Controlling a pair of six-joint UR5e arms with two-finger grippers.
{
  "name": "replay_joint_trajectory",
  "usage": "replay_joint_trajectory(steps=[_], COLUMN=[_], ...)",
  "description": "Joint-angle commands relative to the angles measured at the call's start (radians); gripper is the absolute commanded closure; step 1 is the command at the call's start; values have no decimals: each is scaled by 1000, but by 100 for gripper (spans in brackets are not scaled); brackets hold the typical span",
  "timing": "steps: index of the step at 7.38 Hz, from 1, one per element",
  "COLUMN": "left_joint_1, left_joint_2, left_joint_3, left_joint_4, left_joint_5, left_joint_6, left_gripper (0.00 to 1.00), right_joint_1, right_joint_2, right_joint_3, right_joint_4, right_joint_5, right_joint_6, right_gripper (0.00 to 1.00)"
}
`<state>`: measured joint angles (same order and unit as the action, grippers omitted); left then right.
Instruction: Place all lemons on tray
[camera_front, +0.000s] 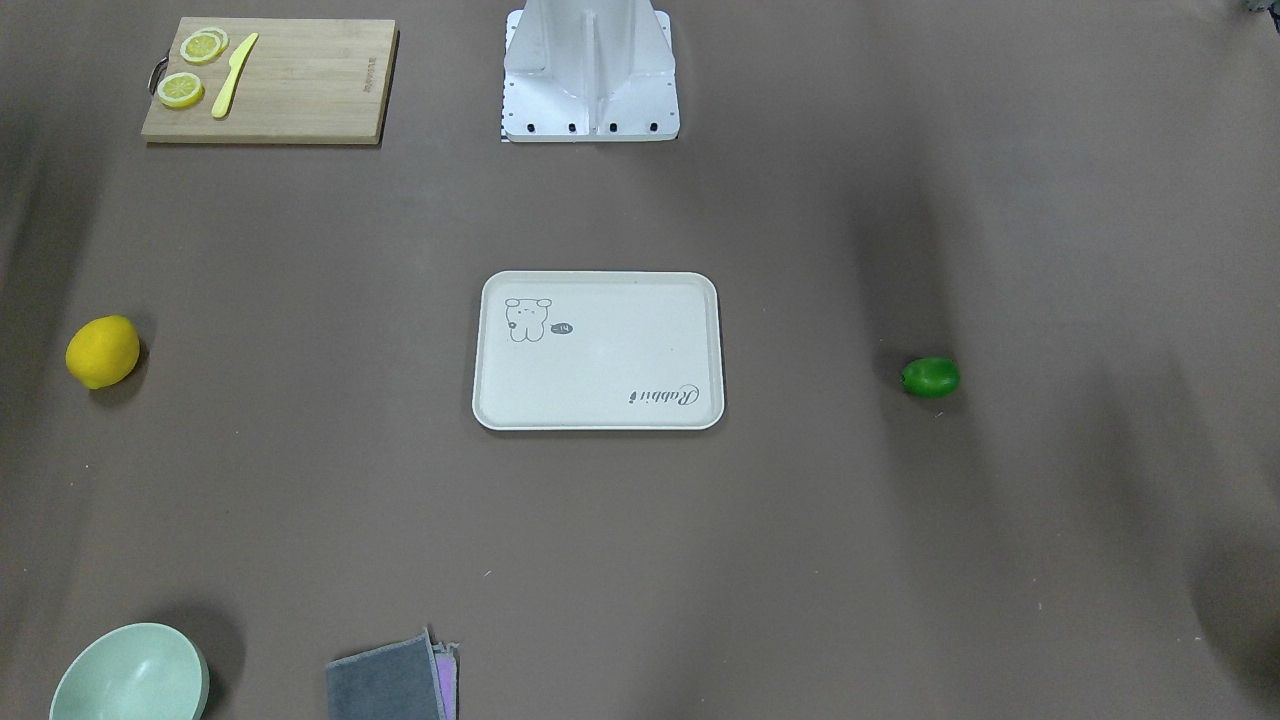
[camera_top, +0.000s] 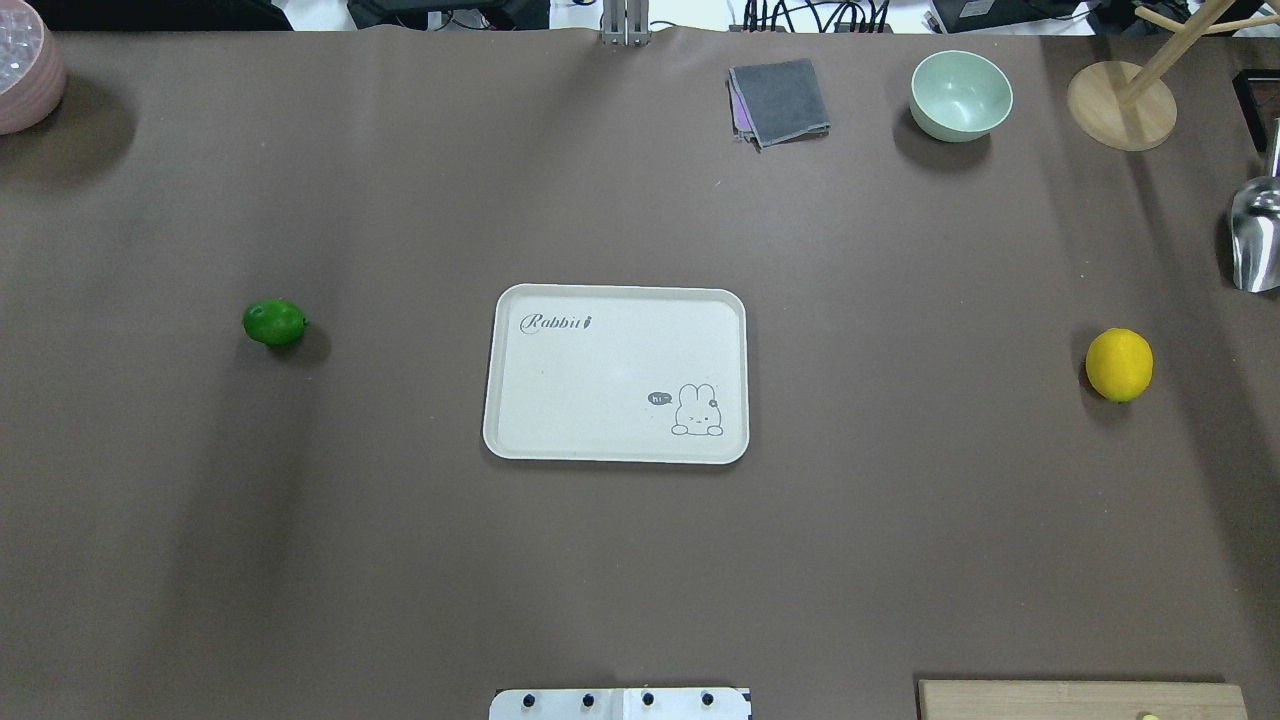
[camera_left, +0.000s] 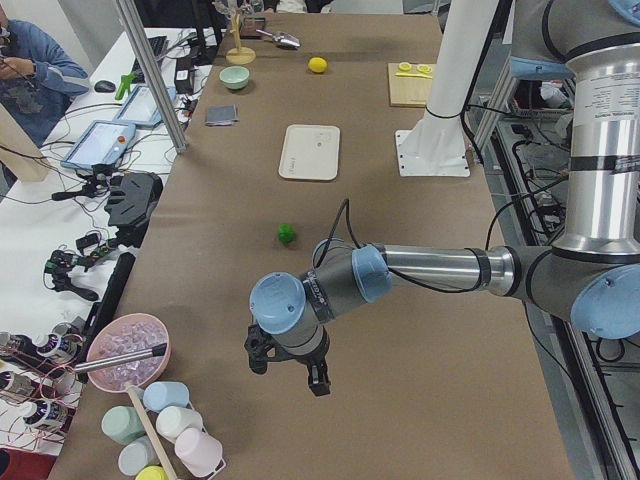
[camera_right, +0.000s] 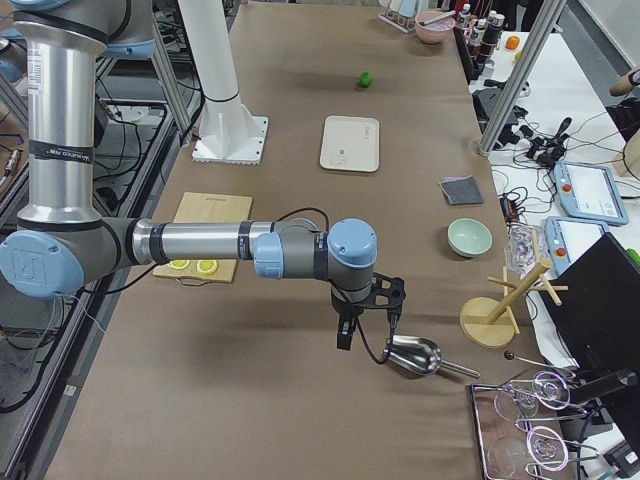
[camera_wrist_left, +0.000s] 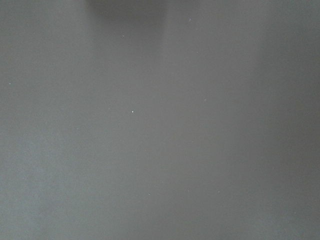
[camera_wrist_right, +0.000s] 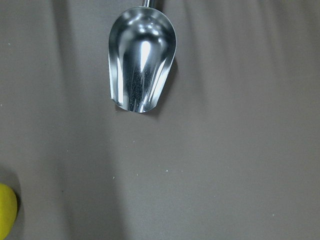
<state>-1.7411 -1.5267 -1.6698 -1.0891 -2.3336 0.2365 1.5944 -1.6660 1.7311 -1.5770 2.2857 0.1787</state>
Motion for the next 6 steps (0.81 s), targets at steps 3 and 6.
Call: replay_joint_trajectory(steps=[3, 6], left_joint_1=[5, 159], left_joint_2=[-3, 19], left_joint_3=[-10, -144], left_joint_4=[2, -46], left_joint_5=[8, 2], left_joint_6=[-40, -350], left_gripper=[2, 2], right_joint_1=[-1, -16], right_joint_2=[-3, 8], right_joint_3=[-2, -4], right_joint_4=[0, 2], right_joint_5=[0, 0], right_joint_6=[-1, 4], right_gripper=[0, 0])
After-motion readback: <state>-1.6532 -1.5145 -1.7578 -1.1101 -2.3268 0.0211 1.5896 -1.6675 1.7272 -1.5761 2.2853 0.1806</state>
